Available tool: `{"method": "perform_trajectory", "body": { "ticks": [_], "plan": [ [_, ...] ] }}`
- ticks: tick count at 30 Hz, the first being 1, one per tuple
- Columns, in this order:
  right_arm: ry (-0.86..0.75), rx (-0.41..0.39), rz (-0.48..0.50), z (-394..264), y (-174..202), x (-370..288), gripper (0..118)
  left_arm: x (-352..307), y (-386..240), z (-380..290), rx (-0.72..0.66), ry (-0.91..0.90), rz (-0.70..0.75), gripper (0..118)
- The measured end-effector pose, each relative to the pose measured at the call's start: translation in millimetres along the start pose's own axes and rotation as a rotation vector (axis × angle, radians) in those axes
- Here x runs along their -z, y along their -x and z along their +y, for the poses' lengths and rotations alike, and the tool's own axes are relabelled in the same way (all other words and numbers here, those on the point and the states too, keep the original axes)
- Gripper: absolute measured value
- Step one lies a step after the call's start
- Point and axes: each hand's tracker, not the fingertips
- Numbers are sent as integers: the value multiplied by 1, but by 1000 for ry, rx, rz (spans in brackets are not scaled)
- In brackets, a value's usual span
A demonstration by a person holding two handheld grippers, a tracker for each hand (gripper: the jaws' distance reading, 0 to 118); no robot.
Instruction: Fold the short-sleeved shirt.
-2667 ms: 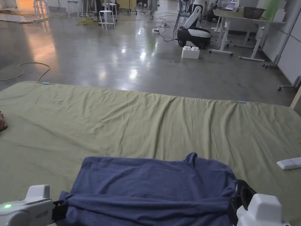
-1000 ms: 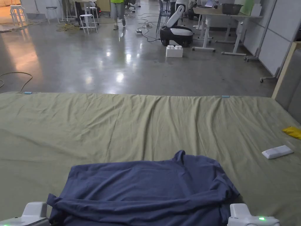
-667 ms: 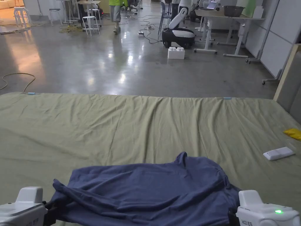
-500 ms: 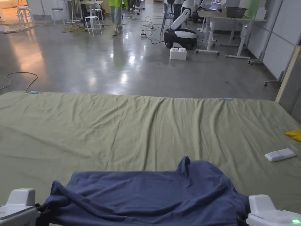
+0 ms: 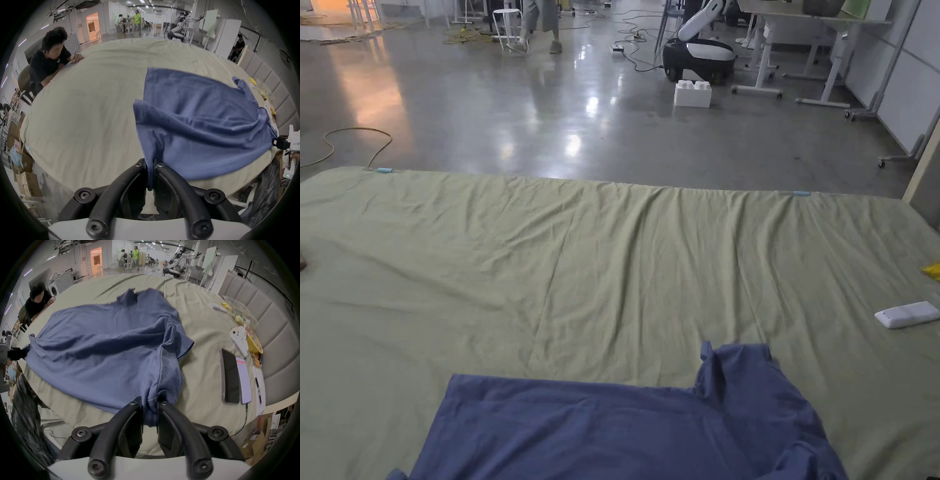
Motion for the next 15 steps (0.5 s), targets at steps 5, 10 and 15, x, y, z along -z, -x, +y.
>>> {"method": "perform_trajectory", "body": {
  "ticks": [5,10,15],
  "plan": [
    [9,4,-18,-6,8,23,16,20,-10,0,35,31,29,8],
    [5,-37,-96,3,12,11,65,17,-12,1,49,12,43,14],
    [-196,5,-112,33,11,-26,76,-4,-18,15,30,-123,19,52]
  ]
}}
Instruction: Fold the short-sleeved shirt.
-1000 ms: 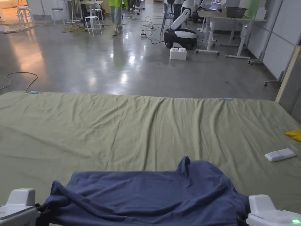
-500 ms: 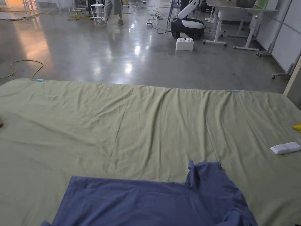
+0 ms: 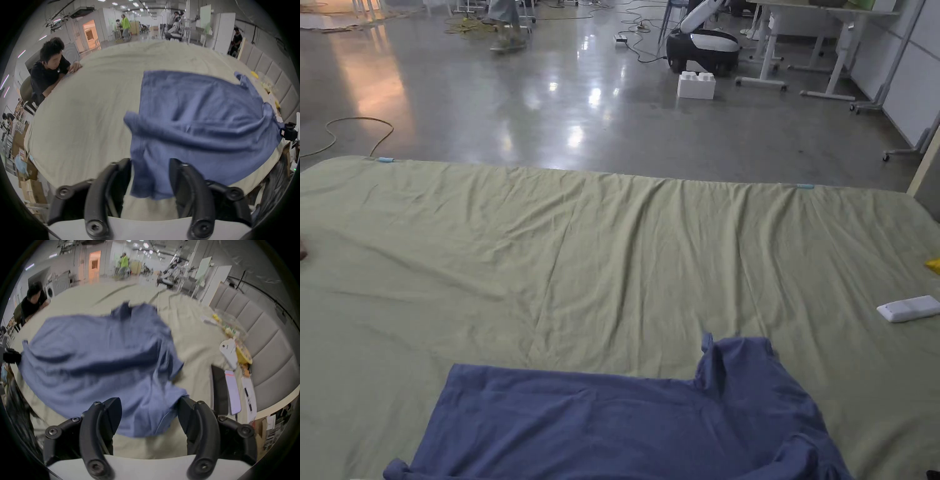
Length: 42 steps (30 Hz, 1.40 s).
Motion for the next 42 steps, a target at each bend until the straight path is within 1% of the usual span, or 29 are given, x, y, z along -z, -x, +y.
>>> {"method": "perform_trajectory", "body": {
  "ticks": [1,2,5,6,9,11,12,13,14,15,16,17,18,19,20,21,22,23,24,25,28,30,34,35,37,42],
  "plan": [
    [-63,20,7,10,0,-6,76,-5,-2,7,-20,-45,-21,59],
    [-131,31,12,20,2,-12,79,-11,-4,15,-39,-95,-43,61],
    [-335,83,-13,52,8,-29,97,-25,-17,42,-64,-235,-74,61],
    [-395,100,-24,63,11,-33,100,-30,-24,51,-62,-291,-58,61],
    [-549,147,-42,87,20,-43,100,-41,-42,75,-29,-428,-16,61],
    [-600,180,-49,103,27,-49,100,-52,-55,88,-17,-532,11,60],
    [-631,191,-40,109,30,-51,97,-58,-62,94,-18,-570,19,60],
    [-655,196,-35,113,33,-53,91,-63,-67,100,-16,-601,26,60],
    [-683,197,-43,117,36,-56,80,-68,-73,105,-10,-638,34,60],
    [-712,186,-50,121,41,-58,56,-72,-77,109,-1,-669,41,60],
    [-739,179,-51,123,44,-60,36,-76,-82,114,8,-699,53,58],
    [-767,175,-58,126,46,-62,20,-80,-86,117,24,-724,60,55],
    [-791,168,-66,128,49,-64,15,-84,-89,119,35,-745,57,46],
    [-802,173,-76,130,52,-65,14,-87,-92,121,38,-756,50,34],
    [-808,191,-59,131,53,-66,9,-90,-94,124,39,-771,53,14],
    [-820,206,-40,132,53,-67,4,-92,-96,124,40,-790,57,8],
    [-818,215,-41,132,55,-67,4,-94,-99,124,38,-799,65,8],
    [-839,202,-53,133,58,-69,4,-96,-101,123,37,-799,67,7],
    [-887,150,-70,135,60,-72,4,-98,-100,124,38,-802,53,7],
    [-856,178,-54,135,61,-70,4,-98,-101,123,40,-799,33,7],
    [-860,161,-53,138,66,-70,4,-91,-99,118,44,-769,57,7],
    [-846,157,-51,139,67,-66,4,-79,-90,115,30,-729,45,7],
    [-807,153,-43,137,65,-57,4,-41,-63,117,-16,-576,46,7],
    [-797,147,-44,135,63,-53,4,-29,-57,119,-9,-530,60,7],
    [-775,140,-45,134,62,-47,4,-6,-44,124,19,-483,133,7],
    [-707,137,-40,130,56,-30,4,52,-6,152,-28,-292,56,7]
  ]
}}
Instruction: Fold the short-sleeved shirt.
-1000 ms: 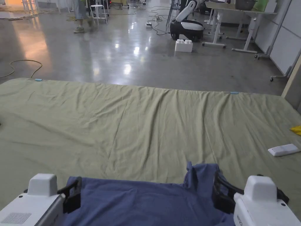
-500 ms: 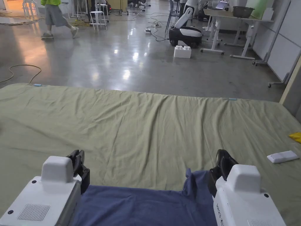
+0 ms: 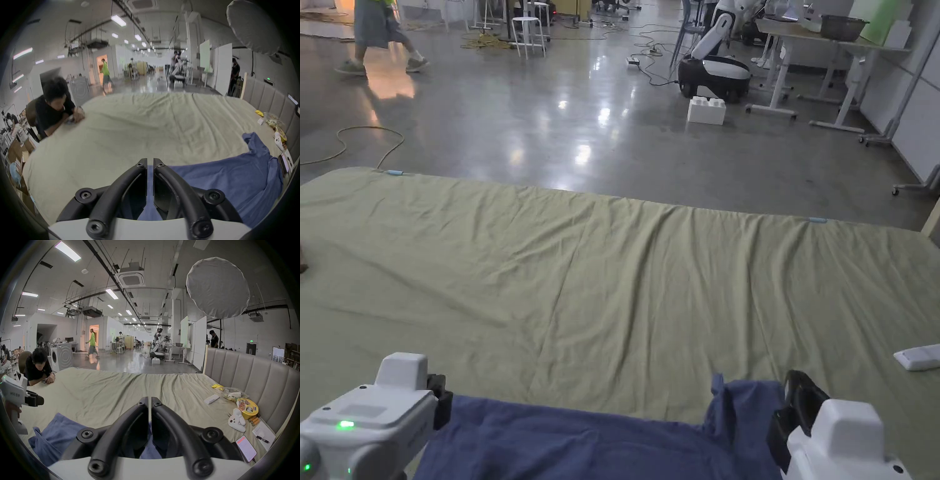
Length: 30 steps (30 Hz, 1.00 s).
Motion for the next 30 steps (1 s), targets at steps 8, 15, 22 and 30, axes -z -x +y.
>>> {"method": "perform_trajectory", "body": {
  "ticks": [8,15,22,30],
  "plan": [
    [110,-3,-19,-24,-12,14,4,99,19,11,-83,292,-76,74],
    [190,-21,-43,-42,-25,19,4,143,9,0,-43,378,-45,78],
    [278,22,-58,-59,-42,34,4,123,-21,-5,109,306,-46,33],
    [593,72,-23,-77,-85,113,63,105,-23,-5,83,268,-79,7]
  ]
}}
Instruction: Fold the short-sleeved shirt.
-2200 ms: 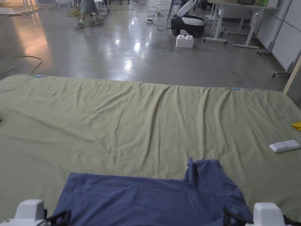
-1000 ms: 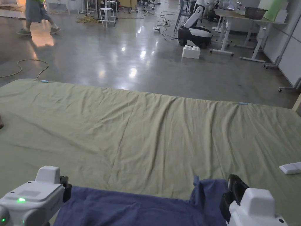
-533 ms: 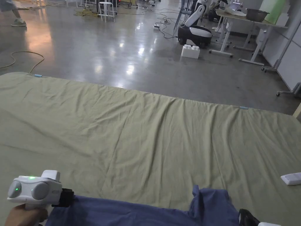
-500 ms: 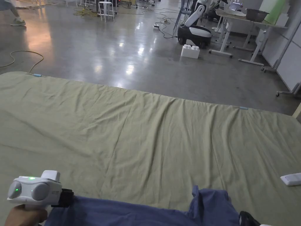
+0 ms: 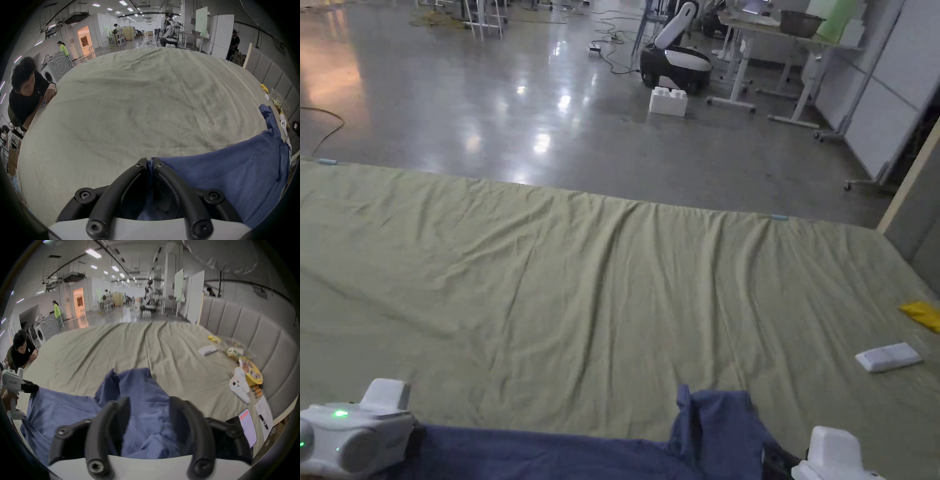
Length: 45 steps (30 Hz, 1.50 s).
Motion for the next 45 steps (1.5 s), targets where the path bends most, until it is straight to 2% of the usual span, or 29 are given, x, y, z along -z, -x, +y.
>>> {"method": "perform_trajectory", "body": {
  "ticks": [3,5,10,11,12,13,14,15,17,19,21,25,27,30,34,45],
  "plan": [
    [93,8,8,11,-14,37,77,-19,2,-2,-4,-49,4,7],
    [133,4,-30,18,-19,62,81,-30,6,-3,-23,-74,-1,7],
    [273,24,38,25,-26,119,79,-55,7,-9,-16,-125,2,7],
    [293,28,56,25,-26,126,71,-58,6,-11,-5,-132,5,7],
    [308,37,67,25,-25,132,46,-59,6,-11,-2,-131,6,7],
    [321,40,76,25,-24,135,33,-60,6,-12,-3,-127,7,7],
    [338,39,74,24,-22,138,27,-61,7,-14,-7,-125,7,7],
    [331,35,60,22,-18,136,27,-62,7,-15,-11,-125,8,7],
    [317,0,54,22,-13,133,20,-61,8,-18,-16,-119,10,7],
    [297,-45,77,21,-9,131,4,-61,8,-20,-15,-117,13,7],
    [279,-69,51,19,-6,123,3,-64,8,-21,-17,-114,15,7],
    [190,-60,65,22,-8,91,3,-76,9,-20,-23,-135,11,7],
    [116,-34,44,26,-12,66,3,-83,9,-20,-9,-184,49,7],
    [60,-15,79,28,-19,30,3,-95,13,-20,-25,-198,31,7],
    [4,-53,79,23,-26,-18,3,-114,21,-27,-34,-225,17,7],
    [19,-117,98,-34,-37,-117,3,-173,45,-84,-63,-235,-69,7]
  ]
}}
